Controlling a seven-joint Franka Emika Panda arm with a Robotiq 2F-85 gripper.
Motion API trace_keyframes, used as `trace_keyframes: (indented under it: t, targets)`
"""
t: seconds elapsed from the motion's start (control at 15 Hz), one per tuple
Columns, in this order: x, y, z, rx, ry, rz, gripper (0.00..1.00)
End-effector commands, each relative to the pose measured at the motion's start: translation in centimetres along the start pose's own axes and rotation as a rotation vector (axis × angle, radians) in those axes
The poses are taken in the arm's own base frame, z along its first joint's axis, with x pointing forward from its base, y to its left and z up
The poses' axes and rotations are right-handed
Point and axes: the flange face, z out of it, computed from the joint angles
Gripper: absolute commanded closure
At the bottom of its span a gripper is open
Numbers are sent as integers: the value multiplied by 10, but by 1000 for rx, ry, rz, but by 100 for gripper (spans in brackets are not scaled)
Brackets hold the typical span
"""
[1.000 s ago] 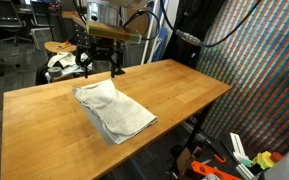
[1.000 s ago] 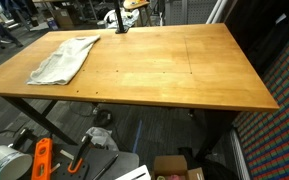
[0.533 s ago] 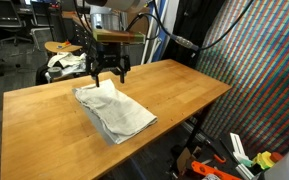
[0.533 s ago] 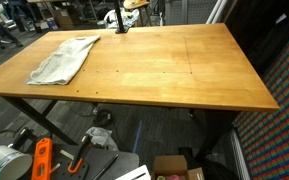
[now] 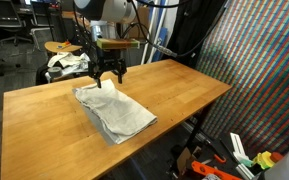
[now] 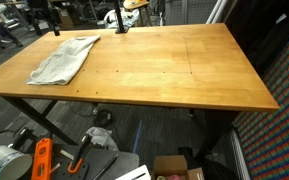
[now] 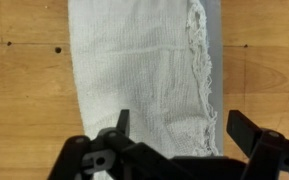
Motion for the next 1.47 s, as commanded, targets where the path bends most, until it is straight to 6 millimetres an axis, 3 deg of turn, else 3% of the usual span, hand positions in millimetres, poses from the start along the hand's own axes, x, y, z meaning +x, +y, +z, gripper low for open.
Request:
trace_keyframes:
  t: [0.0, 0.53, 0.87, 1.4]
  targets:
    - [34, 15, -2, -4, 46, -15, 0]
    - [73, 40, 36, 138, 96, 55, 0]
    - [88, 50, 56, 218, 123, 111, 0]
    - [101, 64, 87, 178, 187, 149, 0]
